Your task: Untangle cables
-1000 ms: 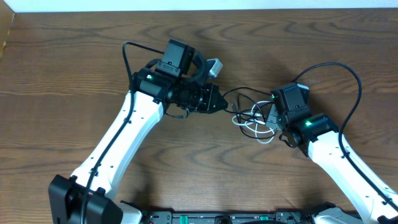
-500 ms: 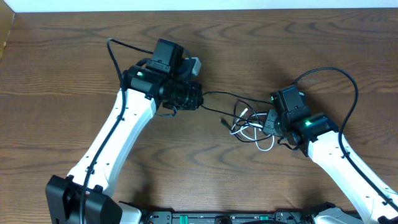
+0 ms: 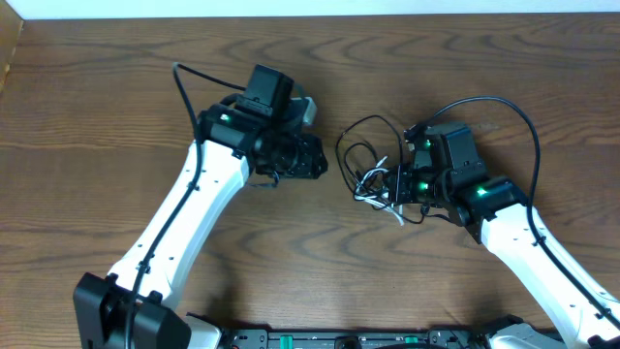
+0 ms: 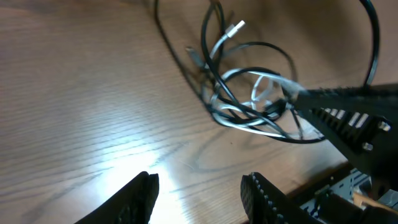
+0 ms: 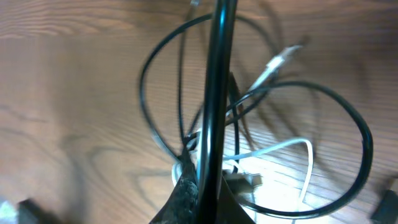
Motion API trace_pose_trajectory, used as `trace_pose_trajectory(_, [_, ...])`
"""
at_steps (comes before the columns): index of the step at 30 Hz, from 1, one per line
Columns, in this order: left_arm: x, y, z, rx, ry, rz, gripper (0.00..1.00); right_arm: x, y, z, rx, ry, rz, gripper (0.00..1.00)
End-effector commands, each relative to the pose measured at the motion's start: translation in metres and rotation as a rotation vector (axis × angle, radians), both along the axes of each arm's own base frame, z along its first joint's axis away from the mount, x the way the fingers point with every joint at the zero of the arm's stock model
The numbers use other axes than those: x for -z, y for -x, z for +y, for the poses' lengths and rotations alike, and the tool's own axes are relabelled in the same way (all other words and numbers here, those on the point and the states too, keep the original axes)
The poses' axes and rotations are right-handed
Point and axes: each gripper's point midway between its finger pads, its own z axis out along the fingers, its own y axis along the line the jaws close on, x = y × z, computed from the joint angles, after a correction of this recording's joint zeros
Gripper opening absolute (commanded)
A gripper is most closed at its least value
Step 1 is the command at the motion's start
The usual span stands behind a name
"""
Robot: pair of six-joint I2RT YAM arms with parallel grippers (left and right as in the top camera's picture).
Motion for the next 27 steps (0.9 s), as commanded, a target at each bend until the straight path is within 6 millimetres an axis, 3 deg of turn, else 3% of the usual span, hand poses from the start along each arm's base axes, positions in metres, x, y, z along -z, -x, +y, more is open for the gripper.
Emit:
trace_pose_trajectory(1, [-0.003,0.012,-0.010,0.040,0.014,0.003,0.48,-0.012,0.000,0.012,-0.066,-0.064,-0.033,0.01])
trace_pose_trajectory(9, [0.015,0.021,-0.008,0.046,-0.005,0.055,0.47,-0.034,-0.028,0.013,0.026,-0.138,-0.126,0.01])
trace_pose_trajectory(14, [0.013,0.026,-0.013,0.059,0.026,0.077,0.47,-0.012,-0.024,-0.012,0.115,-0.025,-0.054,0.01])
trace_pose_trajectory(18, [0.017,0.029,-0.013,0.063,0.021,0.087,0.49,0.019,-0.004,-0.051,0.212,0.169,0.062,0.01])
trace_pose_trajectory(19, [0.019,0.029,-0.013,0.063,0.018,0.092,0.51,0.026,0.003,-0.061,0.233,0.226,0.091,0.04])
trace_pose_trajectory(23, [0.031,0.034,-0.014,0.041,0.019,0.129,0.58,0.037,0.018,-0.084,0.271,0.345,0.146,0.35])
trace_pose_trajectory(27, [0.039,0.040,-0.022,0.051,0.035,0.146,0.61,0.037,0.020,-0.086,0.274,0.357,0.151,0.40])
